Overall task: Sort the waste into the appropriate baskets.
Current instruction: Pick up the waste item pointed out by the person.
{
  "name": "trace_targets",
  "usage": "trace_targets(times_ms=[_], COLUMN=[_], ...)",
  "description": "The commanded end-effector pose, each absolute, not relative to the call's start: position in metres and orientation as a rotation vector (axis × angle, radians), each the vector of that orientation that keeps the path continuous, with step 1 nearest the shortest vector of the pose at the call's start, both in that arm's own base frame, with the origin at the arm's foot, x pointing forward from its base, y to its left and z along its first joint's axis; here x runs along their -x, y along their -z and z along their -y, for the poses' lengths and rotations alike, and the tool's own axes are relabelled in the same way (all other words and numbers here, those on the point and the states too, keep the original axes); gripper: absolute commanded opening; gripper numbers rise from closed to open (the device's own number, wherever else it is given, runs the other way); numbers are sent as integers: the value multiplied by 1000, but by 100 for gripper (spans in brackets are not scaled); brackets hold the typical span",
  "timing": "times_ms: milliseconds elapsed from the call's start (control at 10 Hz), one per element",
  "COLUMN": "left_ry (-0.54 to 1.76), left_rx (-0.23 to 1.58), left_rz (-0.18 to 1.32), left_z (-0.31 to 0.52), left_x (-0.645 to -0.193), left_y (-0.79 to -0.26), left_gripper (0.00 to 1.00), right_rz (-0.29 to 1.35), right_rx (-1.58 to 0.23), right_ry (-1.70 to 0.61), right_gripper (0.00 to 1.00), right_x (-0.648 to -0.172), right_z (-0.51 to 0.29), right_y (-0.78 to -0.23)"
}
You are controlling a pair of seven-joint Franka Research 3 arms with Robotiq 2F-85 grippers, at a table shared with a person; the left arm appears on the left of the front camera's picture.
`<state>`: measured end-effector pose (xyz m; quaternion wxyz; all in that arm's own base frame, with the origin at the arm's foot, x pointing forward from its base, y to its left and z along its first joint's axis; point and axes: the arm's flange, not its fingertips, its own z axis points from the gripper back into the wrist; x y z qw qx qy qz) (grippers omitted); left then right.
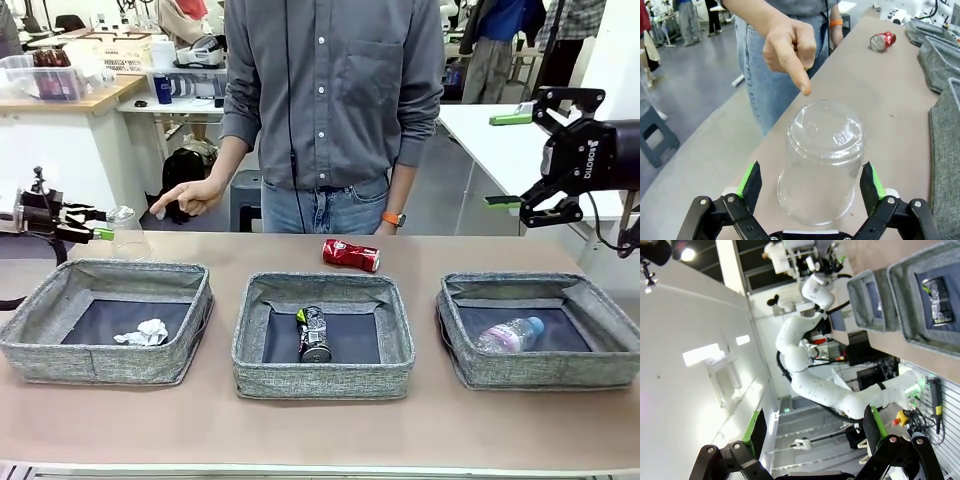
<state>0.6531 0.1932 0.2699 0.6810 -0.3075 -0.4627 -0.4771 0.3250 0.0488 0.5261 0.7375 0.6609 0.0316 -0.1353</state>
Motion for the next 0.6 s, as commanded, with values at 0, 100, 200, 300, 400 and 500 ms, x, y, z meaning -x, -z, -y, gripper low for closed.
trace_targets(times_ms=[0,100,200,300,400,500], left_ry=[1065,1061,1065,1068,1070,1066], left_rx=[704,709,728,749,752,760], left_rz=[1010,1011,1018,1021,1026,1031], left_z=[-185,-178,-170,-165,-163,-164], left_x=[-661,-663,-666,-667,-667,-667], left_y=[-272,-270,-269,-269,-269,-268], left_gripper=[100,100,100,100,100,100], right_rz=[-74,-74,-74,-74,-74,-74], right_rx=[-1465,-1465,-1465,-1465,-1465,-1465], right_ry=[316,316,316,316,316,316], right_gripper=[100,100,100,100,100,100], right_x=[-324,-324,-324,-324,-324,-324], right_z=[-50,-50,-50,-50,-50,-50], right_y=[-530,-530,-530,-530,-530,-530])
